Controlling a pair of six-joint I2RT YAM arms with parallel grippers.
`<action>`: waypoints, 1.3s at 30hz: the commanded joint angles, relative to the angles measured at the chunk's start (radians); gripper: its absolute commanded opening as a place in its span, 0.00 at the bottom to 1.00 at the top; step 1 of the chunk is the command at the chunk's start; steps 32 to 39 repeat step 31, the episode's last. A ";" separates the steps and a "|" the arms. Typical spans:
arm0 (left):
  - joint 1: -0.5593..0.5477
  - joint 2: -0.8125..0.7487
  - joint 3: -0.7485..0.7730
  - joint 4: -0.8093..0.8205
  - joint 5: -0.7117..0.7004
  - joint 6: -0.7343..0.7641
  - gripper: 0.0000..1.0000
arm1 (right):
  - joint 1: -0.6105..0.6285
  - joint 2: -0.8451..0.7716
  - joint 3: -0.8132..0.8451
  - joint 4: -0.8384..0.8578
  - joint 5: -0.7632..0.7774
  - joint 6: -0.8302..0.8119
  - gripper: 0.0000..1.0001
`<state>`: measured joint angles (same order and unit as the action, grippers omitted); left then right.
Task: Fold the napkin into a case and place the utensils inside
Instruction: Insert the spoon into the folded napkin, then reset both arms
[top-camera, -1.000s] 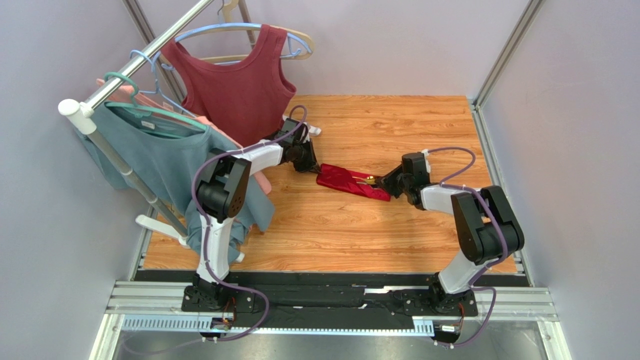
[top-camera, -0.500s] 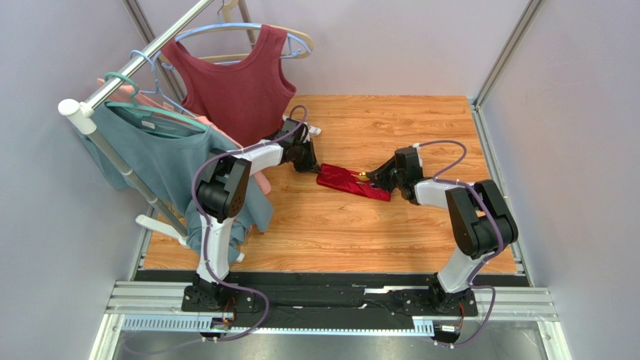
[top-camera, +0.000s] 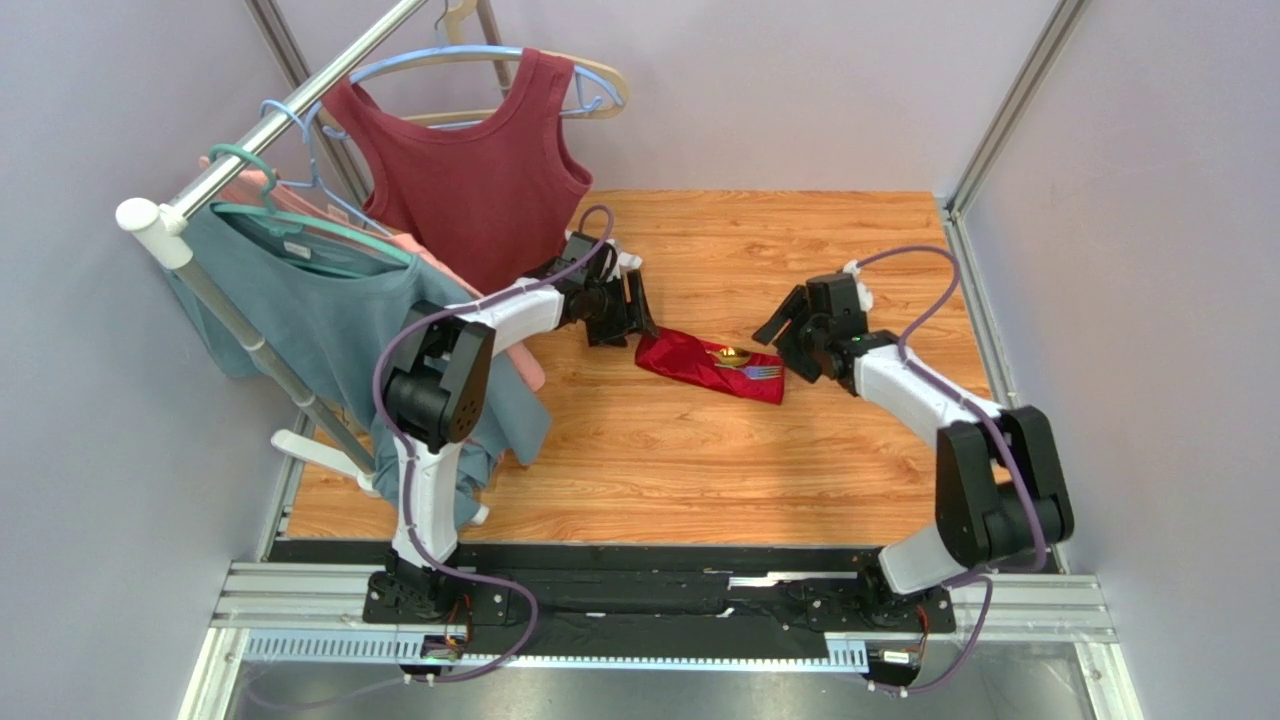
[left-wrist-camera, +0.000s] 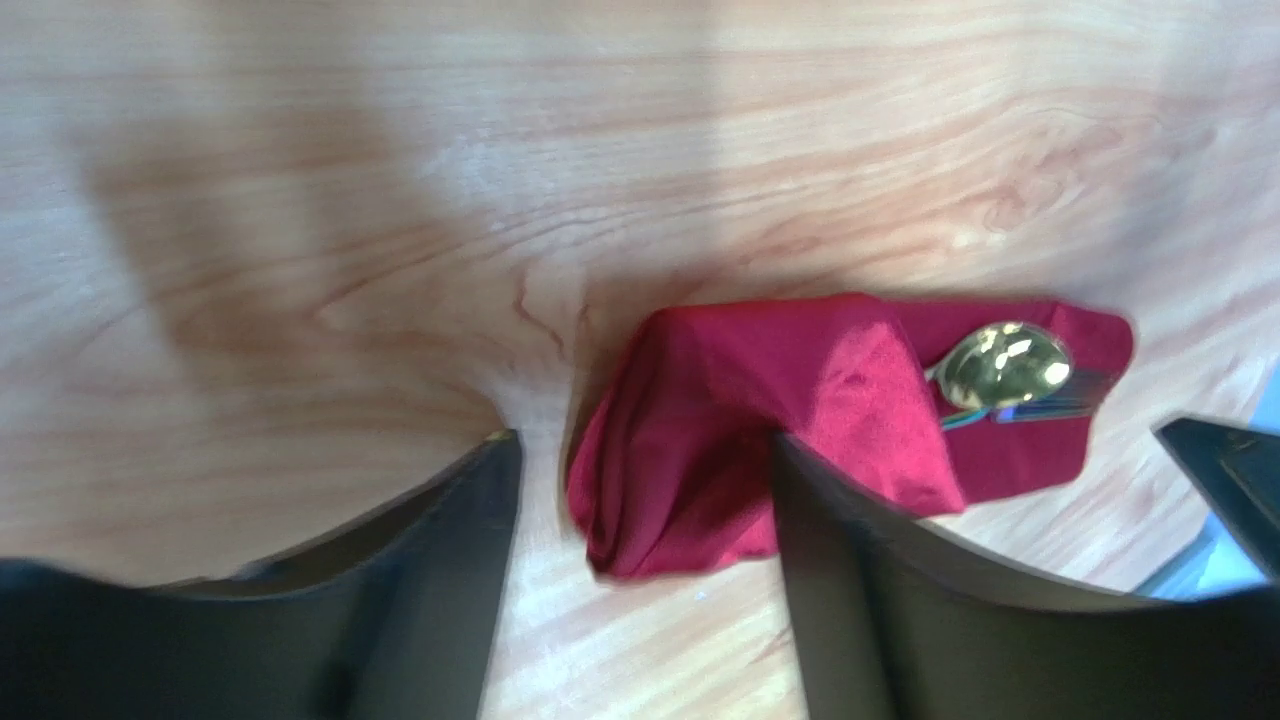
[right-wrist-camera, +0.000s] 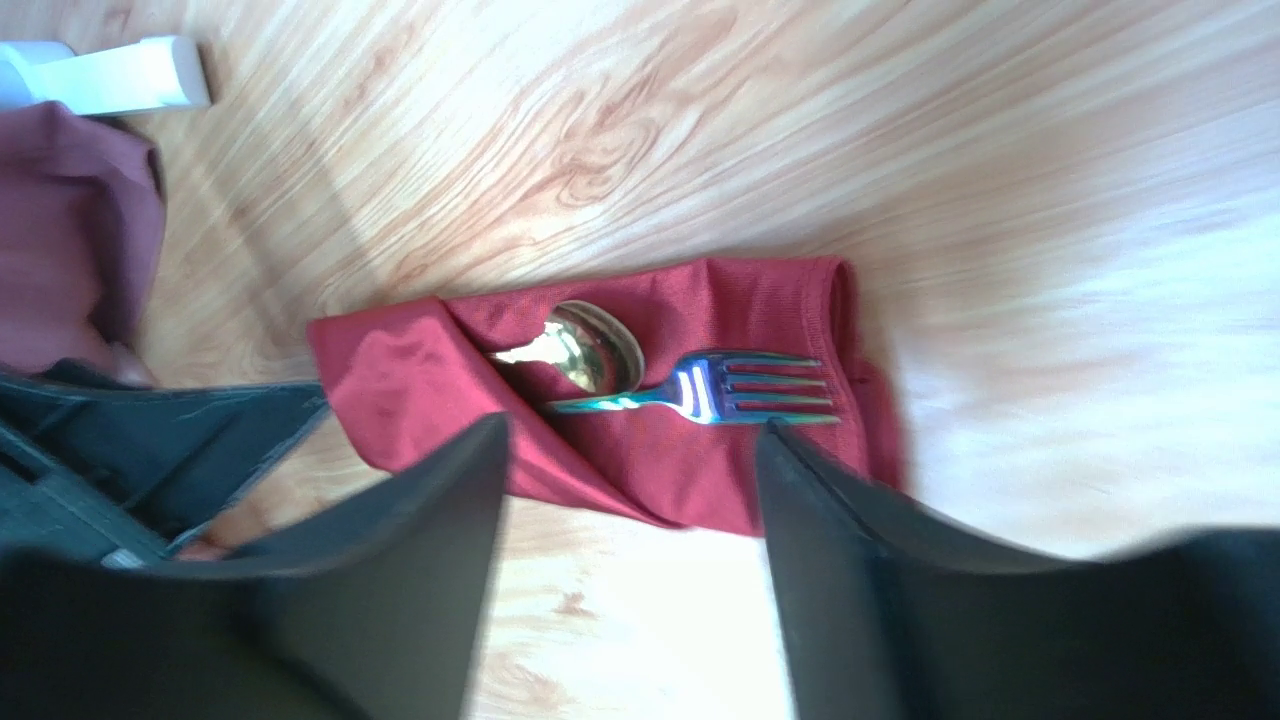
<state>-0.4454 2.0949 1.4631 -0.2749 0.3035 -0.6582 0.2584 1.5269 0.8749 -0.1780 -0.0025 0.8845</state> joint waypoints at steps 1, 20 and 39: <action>-0.006 -0.203 -0.062 -0.038 -0.015 0.011 0.76 | -0.008 -0.182 0.064 -0.335 0.167 -0.244 0.78; -0.828 -1.134 -0.526 0.086 -0.385 0.011 0.76 | 0.372 -0.758 0.033 -0.644 0.064 -0.302 1.00; -0.845 -1.512 -0.685 0.131 -0.477 0.051 0.96 | 0.374 -1.149 -0.070 -0.549 -0.042 -0.240 1.00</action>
